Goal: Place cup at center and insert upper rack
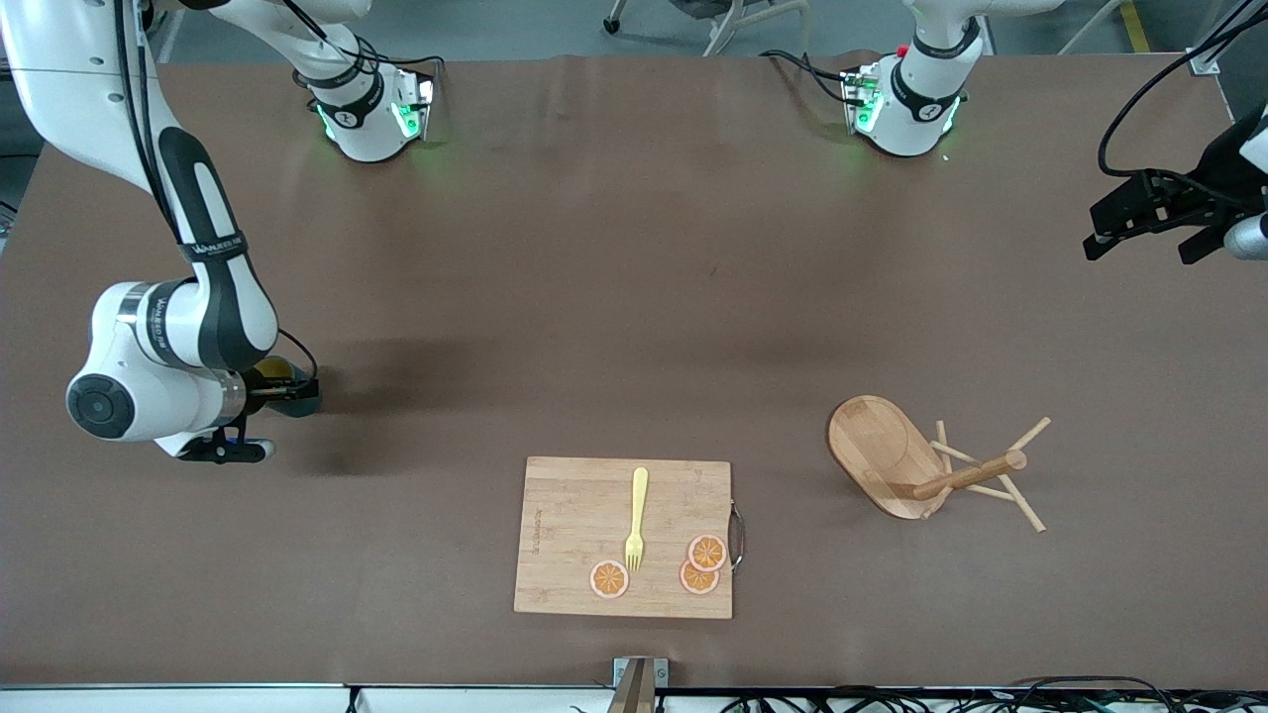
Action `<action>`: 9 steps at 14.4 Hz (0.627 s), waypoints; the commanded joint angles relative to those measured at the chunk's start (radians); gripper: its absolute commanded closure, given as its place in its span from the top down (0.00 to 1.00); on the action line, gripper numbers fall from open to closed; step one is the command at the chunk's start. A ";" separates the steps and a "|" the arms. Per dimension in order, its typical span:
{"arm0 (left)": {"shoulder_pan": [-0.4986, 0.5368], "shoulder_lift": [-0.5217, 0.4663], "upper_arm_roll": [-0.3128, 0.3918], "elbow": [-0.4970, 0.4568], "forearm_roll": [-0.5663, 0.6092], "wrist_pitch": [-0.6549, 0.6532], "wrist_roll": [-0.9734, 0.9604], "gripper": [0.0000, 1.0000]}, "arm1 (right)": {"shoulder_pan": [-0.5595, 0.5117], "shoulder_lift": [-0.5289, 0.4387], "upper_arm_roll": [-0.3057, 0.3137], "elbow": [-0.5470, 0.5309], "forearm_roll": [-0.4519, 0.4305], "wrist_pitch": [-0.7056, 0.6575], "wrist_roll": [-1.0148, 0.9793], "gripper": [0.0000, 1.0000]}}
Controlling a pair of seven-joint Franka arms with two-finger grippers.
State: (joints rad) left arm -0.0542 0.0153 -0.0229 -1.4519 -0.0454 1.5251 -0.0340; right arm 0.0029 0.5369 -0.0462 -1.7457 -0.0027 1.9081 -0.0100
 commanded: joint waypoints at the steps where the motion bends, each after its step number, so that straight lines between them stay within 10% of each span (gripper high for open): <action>1: -0.001 -0.014 -0.006 0.002 0.018 0.009 0.003 1.00 | 0.002 0.014 -0.001 -0.011 0.010 0.006 0.001 0.58; 4: 0.002 -0.034 -0.019 -0.007 0.018 0.029 0.016 1.00 | -0.003 0.012 0.000 -0.011 0.010 -0.007 0.007 0.07; 9: 0.002 -0.034 -0.019 -0.005 0.016 0.029 0.017 1.00 | 0.014 0.012 0.002 0.028 0.026 -0.055 0.050 0.00</action>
State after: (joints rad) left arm -0.0542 -0.0031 -0.0368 -1.4491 -0.0453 1.5458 -0.0340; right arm 0.0048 0.5607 -0.0469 -1.7338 0.0084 1.8855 0.0112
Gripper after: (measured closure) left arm 0.000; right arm 0.947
